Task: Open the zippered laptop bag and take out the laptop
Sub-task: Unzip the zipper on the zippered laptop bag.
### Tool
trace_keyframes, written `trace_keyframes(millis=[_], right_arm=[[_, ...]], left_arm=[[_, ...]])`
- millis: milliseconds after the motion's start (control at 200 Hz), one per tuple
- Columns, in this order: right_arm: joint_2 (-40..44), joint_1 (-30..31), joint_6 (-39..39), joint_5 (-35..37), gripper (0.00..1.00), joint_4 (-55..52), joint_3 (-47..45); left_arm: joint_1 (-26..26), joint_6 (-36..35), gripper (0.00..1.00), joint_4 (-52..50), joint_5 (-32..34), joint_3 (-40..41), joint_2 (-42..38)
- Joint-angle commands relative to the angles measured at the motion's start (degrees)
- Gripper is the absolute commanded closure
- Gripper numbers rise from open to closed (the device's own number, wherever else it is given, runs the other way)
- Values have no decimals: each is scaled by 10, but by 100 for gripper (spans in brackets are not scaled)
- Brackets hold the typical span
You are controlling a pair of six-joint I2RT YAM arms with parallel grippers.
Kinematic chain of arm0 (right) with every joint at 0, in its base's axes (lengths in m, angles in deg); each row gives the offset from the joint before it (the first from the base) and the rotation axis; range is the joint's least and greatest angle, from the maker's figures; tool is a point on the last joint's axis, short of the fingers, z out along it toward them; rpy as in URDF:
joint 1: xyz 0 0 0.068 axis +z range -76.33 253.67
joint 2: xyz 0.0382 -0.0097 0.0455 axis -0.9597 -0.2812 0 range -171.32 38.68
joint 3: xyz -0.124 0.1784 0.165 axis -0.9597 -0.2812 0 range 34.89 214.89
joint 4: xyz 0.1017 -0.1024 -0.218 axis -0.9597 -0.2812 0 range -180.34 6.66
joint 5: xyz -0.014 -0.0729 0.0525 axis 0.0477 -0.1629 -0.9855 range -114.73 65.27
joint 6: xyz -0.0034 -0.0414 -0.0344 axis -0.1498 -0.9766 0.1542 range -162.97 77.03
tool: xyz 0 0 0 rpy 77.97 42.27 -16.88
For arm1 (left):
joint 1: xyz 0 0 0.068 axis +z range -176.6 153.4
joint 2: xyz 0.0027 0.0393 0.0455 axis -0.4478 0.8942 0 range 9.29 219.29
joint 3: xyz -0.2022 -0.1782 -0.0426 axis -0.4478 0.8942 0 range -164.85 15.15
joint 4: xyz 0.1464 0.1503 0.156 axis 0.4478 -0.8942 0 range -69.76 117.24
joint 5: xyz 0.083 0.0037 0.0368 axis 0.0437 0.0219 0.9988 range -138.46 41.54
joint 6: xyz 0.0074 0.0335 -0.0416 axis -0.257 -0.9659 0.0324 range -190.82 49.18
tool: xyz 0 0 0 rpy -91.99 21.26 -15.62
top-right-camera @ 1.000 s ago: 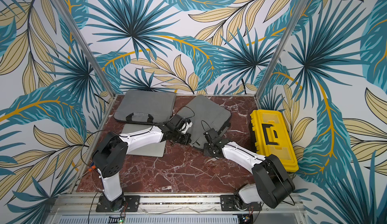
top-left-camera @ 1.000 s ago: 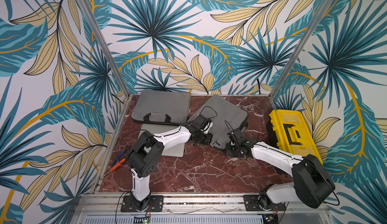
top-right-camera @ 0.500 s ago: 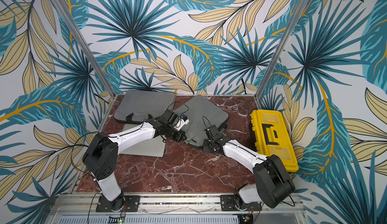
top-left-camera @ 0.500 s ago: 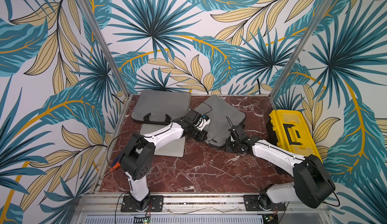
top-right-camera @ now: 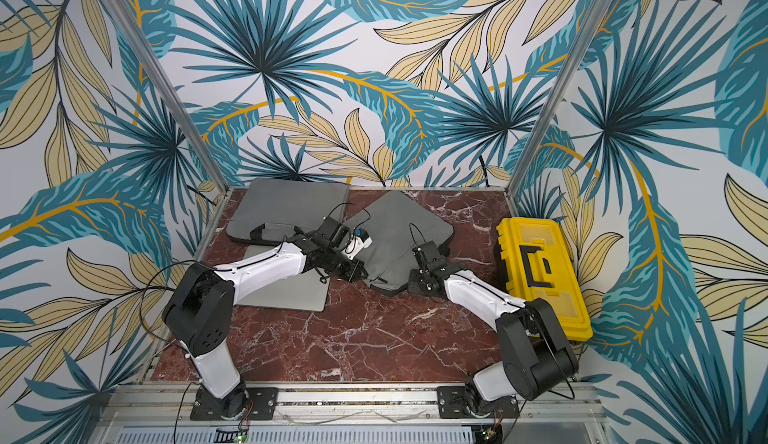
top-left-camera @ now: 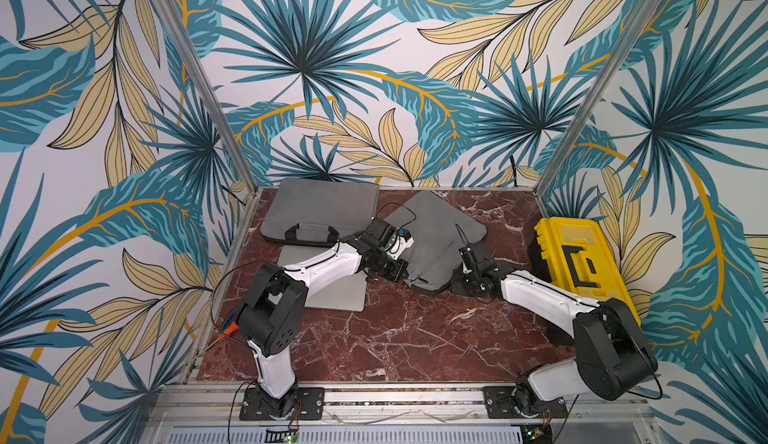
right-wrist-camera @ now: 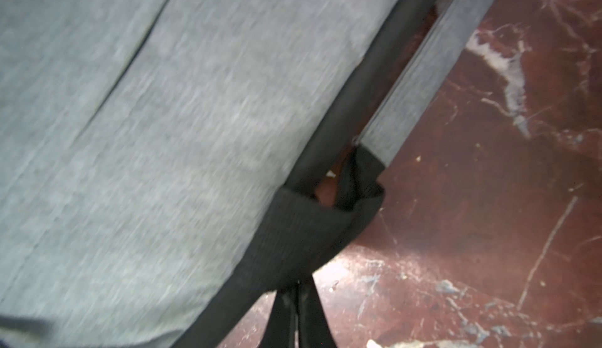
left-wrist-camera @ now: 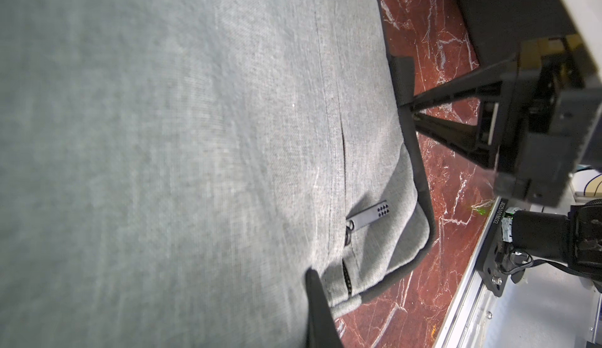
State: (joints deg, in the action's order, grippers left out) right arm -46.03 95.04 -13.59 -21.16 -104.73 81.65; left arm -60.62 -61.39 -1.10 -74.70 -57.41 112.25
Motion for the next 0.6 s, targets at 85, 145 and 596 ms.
trace_keyframes(millis=[85, 145, 596], right_arm=[[-26, -52, -11, 124, 100, -52, 4], [-32, -59, -14, 119, 100, -47, 9], [-75, -99, -27, 98, 100, -20, 40]], left_arm=[[25, -17, 100, -50, 62, 34, -55], [26, -14, 100, -48, 69, 37, -56], [29, 5, 100, -27, 69, 52, -57]])
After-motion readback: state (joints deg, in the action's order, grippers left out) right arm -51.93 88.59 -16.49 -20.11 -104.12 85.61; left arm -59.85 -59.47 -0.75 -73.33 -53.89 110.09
